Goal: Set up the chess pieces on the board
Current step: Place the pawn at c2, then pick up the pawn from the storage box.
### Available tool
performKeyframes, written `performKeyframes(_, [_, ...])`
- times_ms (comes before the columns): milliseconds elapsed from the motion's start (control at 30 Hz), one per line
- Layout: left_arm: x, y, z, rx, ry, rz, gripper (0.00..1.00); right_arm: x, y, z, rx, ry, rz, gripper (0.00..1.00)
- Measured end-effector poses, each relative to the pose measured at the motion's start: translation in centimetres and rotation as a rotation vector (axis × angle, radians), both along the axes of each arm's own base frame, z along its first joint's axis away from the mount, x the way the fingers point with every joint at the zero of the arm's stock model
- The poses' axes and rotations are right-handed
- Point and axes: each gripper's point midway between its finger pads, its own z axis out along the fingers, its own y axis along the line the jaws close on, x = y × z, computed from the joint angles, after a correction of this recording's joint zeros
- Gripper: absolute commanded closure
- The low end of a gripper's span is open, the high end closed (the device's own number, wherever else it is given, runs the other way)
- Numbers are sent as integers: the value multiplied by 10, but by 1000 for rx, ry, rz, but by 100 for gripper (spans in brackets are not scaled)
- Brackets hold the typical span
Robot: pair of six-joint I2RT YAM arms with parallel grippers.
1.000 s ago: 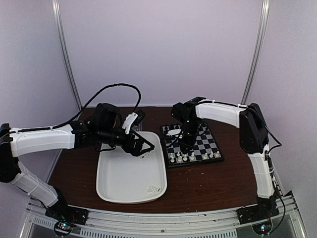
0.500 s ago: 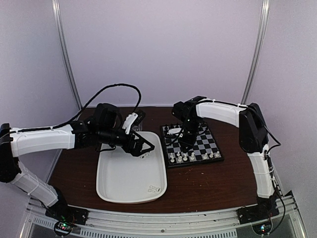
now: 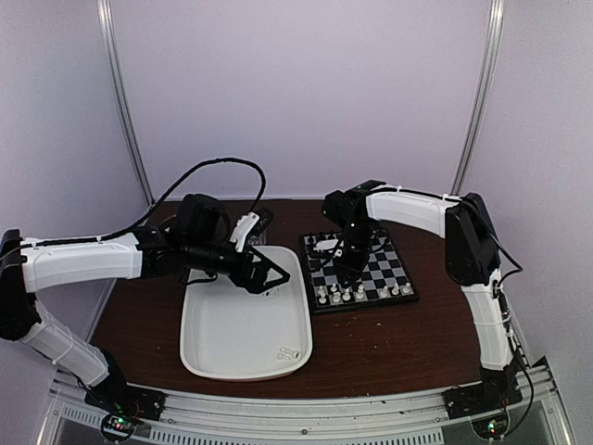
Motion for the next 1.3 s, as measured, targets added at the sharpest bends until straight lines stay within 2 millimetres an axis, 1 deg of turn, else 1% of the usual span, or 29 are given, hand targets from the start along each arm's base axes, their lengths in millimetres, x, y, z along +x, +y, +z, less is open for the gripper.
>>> performKeyframes(133, [2,1,-2,6,-1,8,2,0,0,1,0,-1,-6,63])
performKeyframes(233, [9,5,-6,29,-11,54,2,1,-1,6,2,-11,-9,61])
performKeyframes(300, [16,10,-15,69,-10,100,2,4,-1,18,17,-36,-12,59])
performKeyframes(333, [21,13,-22,99,-8,125,5,6,-1,26,28,-51,-14,58])
performKeyframes(367, [24,14,-28,124,1,137,12,8,-1,37,44,-72,-18,58])
performKeyframes(400, [30,14,-36,167,15,151,21,9,-2,50,63,-96,-22,57])
performKeyframes(433, [36,13,-42,201,28,159,26,11,-4,65,88,-123,-28,57])
performKeyframes(567, [65,4,-68,326,89,192,41,15,-17,134,202,-250,-57,57])
performKeyframes(600, [71,5,-75,356,110,207,46,15,-22,146,222,-273,-66,56])
performKeyframes(633, [76,7,-82,387,129,222,48,14,-28,158,246,-298,-78,56])
performKeyframes(700, [84,12,-97,453,174,266,50,11,-40,170,271,-325,-98,56])
performKeyframes(767, [88,20,-110,508,220,318,50,8,-50,170,273,-326,-116,56])
performKeyframes(833, [87,29,-121,549,271,381,50,7,-58,161,266,-307,-135,56])
performKeyframes(967, [81,44,-132,569,375,504,51,5,-64,145,260,-269,-151,56])
performKeyframes(1033, [78,45,-138,541,432,549,51,4,-63,145,271,-262,-150,56])
performKeyframes(1133, [76,48,-151,511,529,606,51,5,-59,146,291,-261,-147,56])
performKeyframes(1233, [77,44,-164,483,594,646,52,4,-57,147,304,-253,-144,56])
performKeyframes(1300, [81,42,-166,457,598,670,53,3,-56,147,310,-249,-142,56])
